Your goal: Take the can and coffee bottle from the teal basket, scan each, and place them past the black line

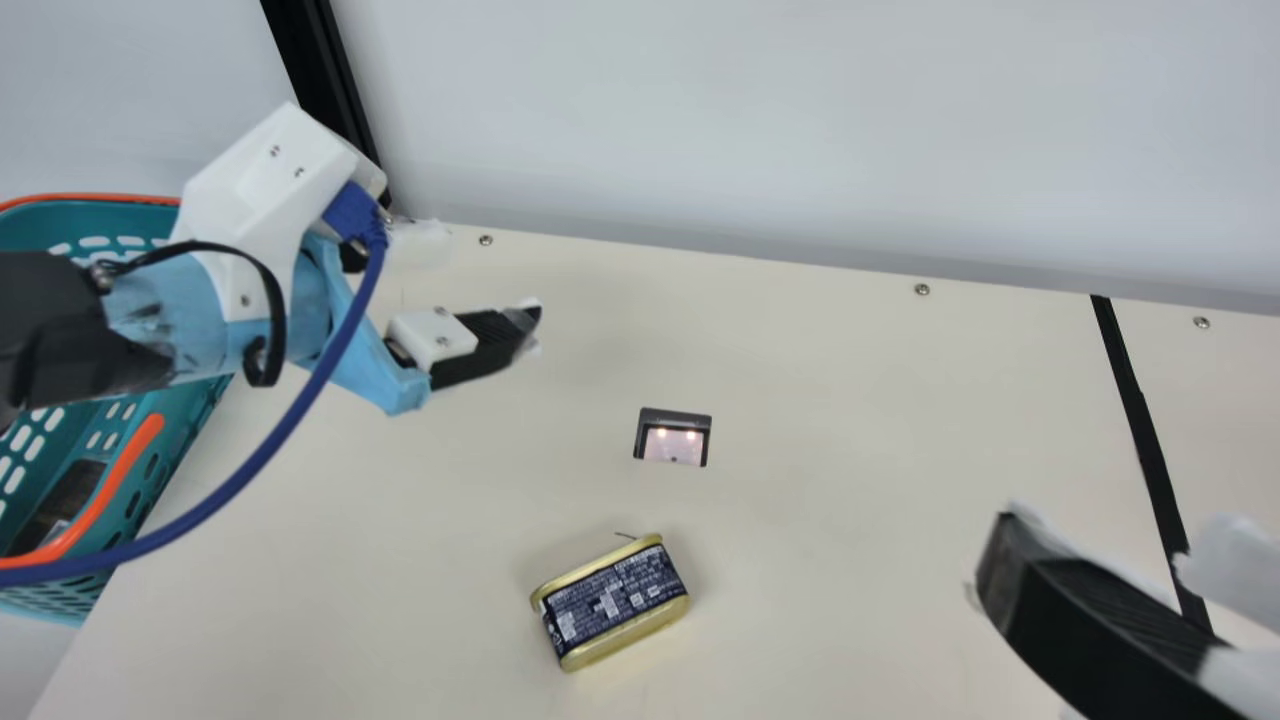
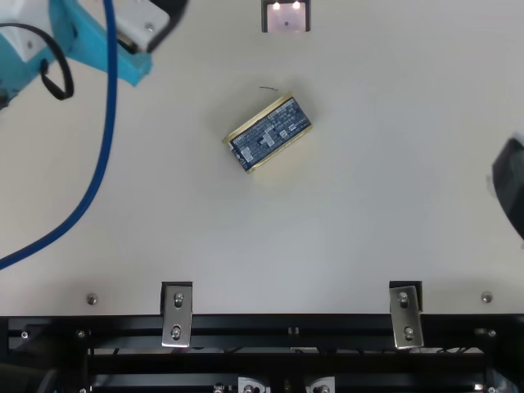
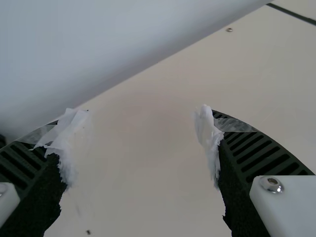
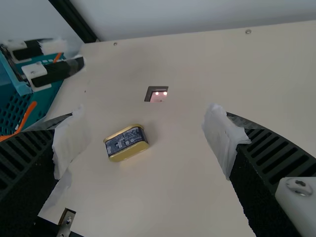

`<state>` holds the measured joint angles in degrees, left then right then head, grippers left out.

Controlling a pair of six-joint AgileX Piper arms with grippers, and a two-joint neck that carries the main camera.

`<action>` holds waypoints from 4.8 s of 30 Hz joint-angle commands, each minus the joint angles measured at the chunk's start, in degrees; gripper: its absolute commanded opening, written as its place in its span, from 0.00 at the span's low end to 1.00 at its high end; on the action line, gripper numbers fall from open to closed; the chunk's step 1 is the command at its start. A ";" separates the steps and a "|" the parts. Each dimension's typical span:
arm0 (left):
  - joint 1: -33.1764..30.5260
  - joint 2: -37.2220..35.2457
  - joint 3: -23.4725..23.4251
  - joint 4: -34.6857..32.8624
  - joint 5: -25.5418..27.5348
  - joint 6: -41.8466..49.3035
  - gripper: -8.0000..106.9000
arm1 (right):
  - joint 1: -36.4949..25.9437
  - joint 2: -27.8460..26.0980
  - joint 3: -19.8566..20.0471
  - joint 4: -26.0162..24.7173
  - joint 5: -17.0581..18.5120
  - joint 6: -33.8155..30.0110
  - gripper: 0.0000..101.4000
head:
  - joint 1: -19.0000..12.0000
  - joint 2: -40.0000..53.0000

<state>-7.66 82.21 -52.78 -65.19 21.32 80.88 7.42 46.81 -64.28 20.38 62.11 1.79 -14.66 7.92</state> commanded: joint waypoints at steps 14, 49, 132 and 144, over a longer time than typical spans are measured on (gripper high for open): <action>2.86 -8.24 5.87 -9.88 -10.24 18.52 0.85 | -5.98 18.93 -7.13 7.22 5.98 -17.69 1.00 | -0.13 -0.39; 15.59 -15.19 17.64 -19.02 3.25 24.64 0.85 | 6.36 40.17 -15.91 0.48 7.79 -28.32 1.00 | -0.13 -0.39; 15.78 -19.79 20.85 -19.31 2.22 27.70 0.85 | 36.22 63.37 -27.72 -17.07 4.23 -66.16 0.00 | -0.13 -0.39; 15.78 -19.79 20.85 -19.31 2.22 27.70 0.85 | 24.49 59.13 -27.17 -20.38 5.99 -53.29 0.00 | 0.43 -5.90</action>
<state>8.12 62.41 -31.93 -84.50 23.54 108.58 34.41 106.49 -92.43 0.65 68.62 -54.22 -13.78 3.23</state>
